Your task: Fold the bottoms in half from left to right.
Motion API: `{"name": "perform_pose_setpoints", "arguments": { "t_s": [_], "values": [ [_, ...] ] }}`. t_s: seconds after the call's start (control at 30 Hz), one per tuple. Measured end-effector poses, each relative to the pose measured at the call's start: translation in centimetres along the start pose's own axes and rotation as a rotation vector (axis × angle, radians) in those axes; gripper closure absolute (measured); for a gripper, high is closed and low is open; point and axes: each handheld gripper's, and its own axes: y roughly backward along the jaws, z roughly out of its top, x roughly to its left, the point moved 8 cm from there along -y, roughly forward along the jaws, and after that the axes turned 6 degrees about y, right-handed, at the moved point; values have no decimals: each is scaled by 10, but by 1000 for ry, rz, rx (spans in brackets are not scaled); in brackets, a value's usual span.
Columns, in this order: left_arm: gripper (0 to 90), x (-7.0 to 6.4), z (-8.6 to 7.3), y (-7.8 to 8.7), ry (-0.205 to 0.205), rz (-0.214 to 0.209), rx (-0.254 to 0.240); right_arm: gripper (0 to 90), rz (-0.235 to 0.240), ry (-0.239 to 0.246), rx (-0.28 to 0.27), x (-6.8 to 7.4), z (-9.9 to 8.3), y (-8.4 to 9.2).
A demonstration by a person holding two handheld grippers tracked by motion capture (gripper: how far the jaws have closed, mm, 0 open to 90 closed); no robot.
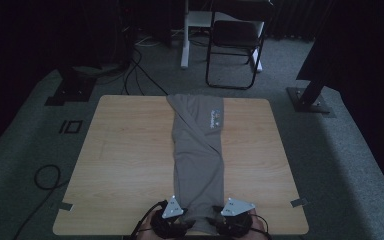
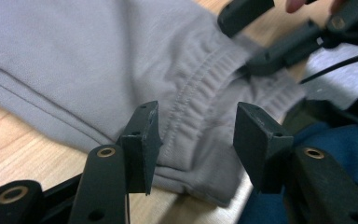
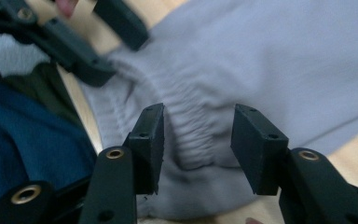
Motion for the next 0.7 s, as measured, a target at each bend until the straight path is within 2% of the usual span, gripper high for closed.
{"name": "perform_pose_setpoints", "arguments": {
  "t_s": [0.07, 0.17, 0.3, 0.4, 0.57, 0.7],
  "values": [
    [571, 3, 0, -2, 17, 9, -10, 569, -13, 8, 39, 0, -3, -5],
    [690, 8, 0, 1, 52, -12, -1, 687, -13, 14, 47, 0, -2, -3],
    [763, 2, 1, 8, 46, -40, -6, 717, 11, 20, 29, 4, 0, 5],
    [775, -6, 2, 17, 22, -63, -2, 718, 27, 33, 21, 12, 0, 13],
    [788, -23, -3, 29, 0, -99, 12, 717, 98, 30, -12, 27, -3, 25],
    [771, -28, -10, 29, -25, -109, 44, 715, 142, 43, 6, 35, -9, 26]
  ]
}}
